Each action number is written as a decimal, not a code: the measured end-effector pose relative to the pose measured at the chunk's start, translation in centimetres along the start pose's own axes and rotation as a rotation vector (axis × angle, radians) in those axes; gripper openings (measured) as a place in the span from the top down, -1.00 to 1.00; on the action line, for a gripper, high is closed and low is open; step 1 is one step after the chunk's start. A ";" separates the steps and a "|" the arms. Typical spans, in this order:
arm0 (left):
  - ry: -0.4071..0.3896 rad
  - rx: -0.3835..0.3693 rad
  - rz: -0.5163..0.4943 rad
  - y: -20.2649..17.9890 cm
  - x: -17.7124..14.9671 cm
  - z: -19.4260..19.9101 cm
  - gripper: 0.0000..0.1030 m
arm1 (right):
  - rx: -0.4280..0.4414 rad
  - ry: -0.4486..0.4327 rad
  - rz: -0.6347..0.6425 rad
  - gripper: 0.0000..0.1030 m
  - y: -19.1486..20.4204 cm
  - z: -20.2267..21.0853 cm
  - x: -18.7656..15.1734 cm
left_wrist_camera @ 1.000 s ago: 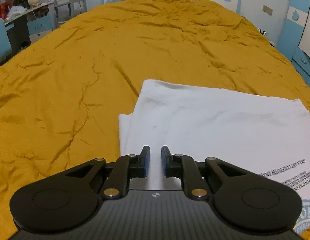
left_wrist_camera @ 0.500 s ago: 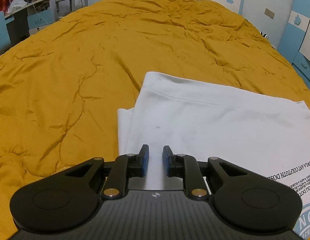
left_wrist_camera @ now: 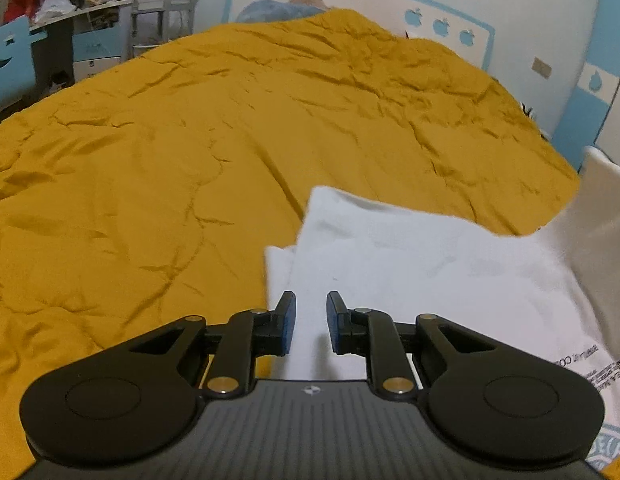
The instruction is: Fold small clothes
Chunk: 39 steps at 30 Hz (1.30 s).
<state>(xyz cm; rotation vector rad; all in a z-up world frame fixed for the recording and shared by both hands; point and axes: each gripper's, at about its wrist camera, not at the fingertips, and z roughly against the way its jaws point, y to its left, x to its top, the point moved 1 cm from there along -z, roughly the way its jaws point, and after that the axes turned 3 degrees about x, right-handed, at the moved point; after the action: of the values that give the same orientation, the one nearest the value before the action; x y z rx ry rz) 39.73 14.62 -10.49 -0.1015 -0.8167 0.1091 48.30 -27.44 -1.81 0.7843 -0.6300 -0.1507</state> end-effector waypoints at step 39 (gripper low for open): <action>-0.005 -0.066 0.227 7.6 -0.3 3.6 0.59 | -0.029 0.246 0.170 0.72 21.8 -23.8 -13.9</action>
<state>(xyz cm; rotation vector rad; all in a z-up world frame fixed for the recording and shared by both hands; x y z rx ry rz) 36.41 22.25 -9.27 -0.2562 -0.8121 0.2969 48.73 7.43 -5.89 0.7044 -0.4568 0.0910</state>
